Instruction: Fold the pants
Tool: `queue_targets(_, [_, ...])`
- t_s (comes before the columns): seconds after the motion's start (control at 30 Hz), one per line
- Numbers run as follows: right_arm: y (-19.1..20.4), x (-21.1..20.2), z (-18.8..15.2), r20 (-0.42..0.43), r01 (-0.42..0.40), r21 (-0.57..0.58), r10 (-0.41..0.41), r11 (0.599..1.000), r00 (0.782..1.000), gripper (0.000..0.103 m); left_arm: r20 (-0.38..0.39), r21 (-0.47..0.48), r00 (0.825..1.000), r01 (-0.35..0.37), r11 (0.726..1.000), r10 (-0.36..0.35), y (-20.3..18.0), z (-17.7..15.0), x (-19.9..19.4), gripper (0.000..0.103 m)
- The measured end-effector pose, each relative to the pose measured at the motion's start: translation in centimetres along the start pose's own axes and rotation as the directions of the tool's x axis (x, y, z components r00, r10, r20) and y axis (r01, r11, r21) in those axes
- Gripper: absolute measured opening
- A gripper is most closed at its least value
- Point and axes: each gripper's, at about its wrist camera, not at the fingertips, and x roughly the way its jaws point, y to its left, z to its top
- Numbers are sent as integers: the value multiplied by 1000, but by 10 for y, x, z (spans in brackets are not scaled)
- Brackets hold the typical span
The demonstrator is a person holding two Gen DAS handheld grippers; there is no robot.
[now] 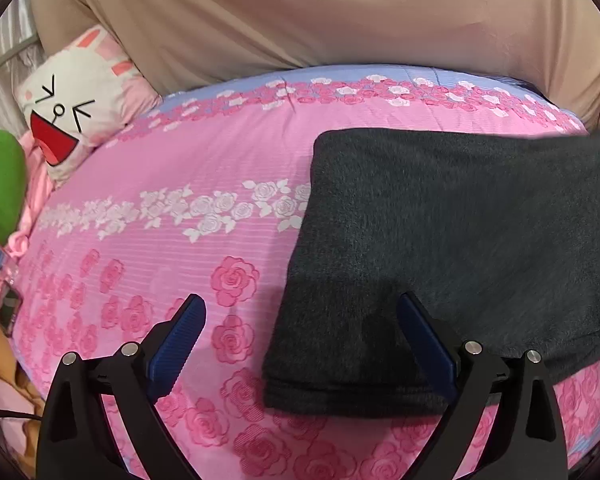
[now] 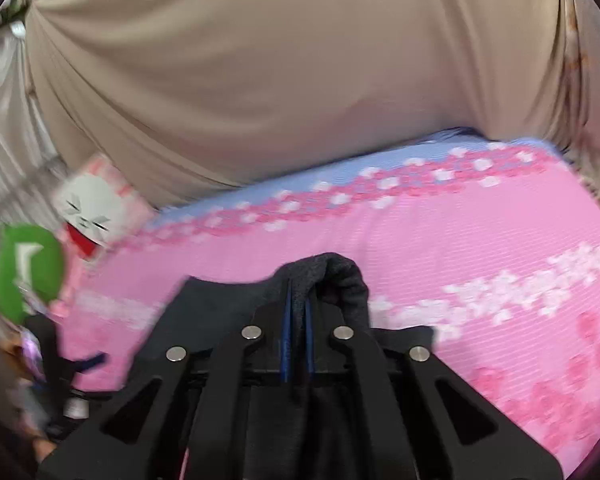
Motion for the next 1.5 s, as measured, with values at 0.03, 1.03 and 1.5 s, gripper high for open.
queue_targets(0.03, [-10, 29, -11, -107, 53, -1, -53, 999, 993, 9, -10, -2, 1000, 6, 1000, -6, -1, 0, 3, 95])
queue_targets(1.03, [-20, -49, -91, -11, -1, 142, 2, 990, 1000, 44, -19, 16, 998, 59, 998, -59, -8, -13, -5, 96])
queue_targets(1.5, [-56, -50, -114, -22, -209, 324, 228, 923, 973, 89, -42, -226, 821, 547, 806, -570, 55, -24, 15, 97])
